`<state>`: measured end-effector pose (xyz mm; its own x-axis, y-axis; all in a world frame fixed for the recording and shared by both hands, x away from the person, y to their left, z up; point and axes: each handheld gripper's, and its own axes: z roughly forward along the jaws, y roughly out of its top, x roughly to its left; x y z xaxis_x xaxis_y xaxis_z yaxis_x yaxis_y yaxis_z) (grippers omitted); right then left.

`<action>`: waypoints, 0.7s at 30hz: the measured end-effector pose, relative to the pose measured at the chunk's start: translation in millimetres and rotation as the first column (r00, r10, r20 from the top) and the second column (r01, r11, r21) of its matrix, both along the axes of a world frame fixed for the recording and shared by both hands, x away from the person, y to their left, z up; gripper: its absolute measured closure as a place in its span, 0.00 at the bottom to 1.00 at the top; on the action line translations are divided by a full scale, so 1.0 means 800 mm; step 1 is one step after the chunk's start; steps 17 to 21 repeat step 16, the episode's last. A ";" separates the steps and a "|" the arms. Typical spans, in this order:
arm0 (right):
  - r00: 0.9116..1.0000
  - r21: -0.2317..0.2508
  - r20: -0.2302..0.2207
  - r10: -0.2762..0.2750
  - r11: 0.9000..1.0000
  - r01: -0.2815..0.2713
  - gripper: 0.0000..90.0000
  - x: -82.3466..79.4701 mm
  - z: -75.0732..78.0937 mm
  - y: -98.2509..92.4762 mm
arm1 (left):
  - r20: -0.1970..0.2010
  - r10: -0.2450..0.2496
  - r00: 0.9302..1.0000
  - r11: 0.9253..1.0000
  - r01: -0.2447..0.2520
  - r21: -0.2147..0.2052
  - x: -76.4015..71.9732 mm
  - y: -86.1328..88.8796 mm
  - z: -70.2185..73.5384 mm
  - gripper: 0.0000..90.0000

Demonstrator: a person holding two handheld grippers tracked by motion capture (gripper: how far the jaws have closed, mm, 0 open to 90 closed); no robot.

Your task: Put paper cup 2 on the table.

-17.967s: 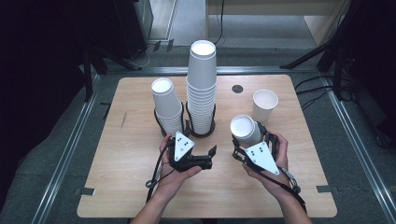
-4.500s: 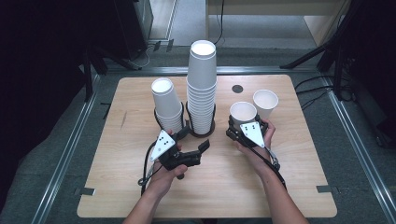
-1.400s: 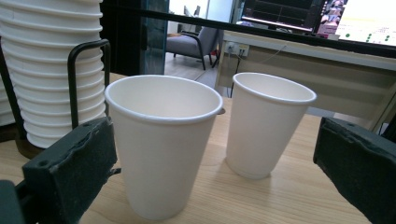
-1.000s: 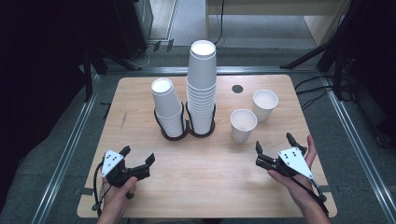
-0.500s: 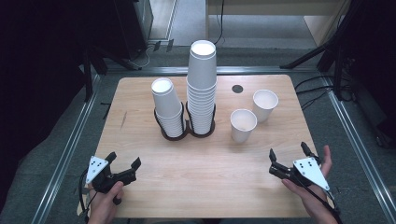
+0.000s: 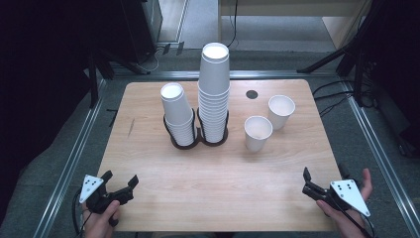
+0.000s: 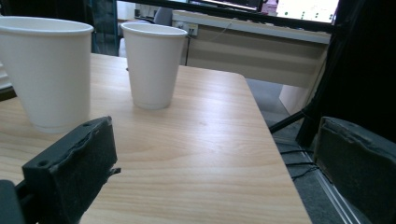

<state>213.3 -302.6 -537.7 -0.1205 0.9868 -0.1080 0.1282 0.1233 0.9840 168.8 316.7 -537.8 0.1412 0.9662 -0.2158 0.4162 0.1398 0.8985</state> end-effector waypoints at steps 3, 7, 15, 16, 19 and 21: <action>1.000 -0.002 0.002 -0.019 1.000 0.019 0.00 -0.006 -0.001 -0.009 | 0.005 0.017 1.000 1.000 -0.017 -0.007 -0.003 0.009 0.000 0.00; 0.999 0.005 0.003 -0.037 0.999 0.037 0.00 -0.012 -0.001 -0.019 | -0.001 0.033 0.999 0.999 -0.033 -0.011 -0.008 0.019 -0.004 0.00; 0.996 0.029 -0.004 -0.089 0.996 0.089 0.00 -0.016 -0.003 -0.032 | -0.006 0.047 0.999 0.999 -0.047 -0.024 -0.006 0.023 -0.009 0.00; 0.996 0.027 -0.002 -0.092 0.995 0.092 0.00 -0.016 -0.003 -0.031 | -0.006 0.043 0.999 0.999 -0.043 -0.026 -0.005 0.021 -0.010 0.00; 0.996 0.027 -0.002 -0.092 0.995 0.092 0.00 -0.016 -0.003 -0.031 | -0.006 0.043 0.999 0.999 -0.043 -0.026 -0.005 0.021 -0.010 0.00; 0.996 0.027 -0.002 -0.092 0.995 0.092 0.00 -0.016 -0.003 -0.031 | -0.006 0.043 0.999 0.999 -0.043 -0.026 -0.005 0.021 -0.010 0.00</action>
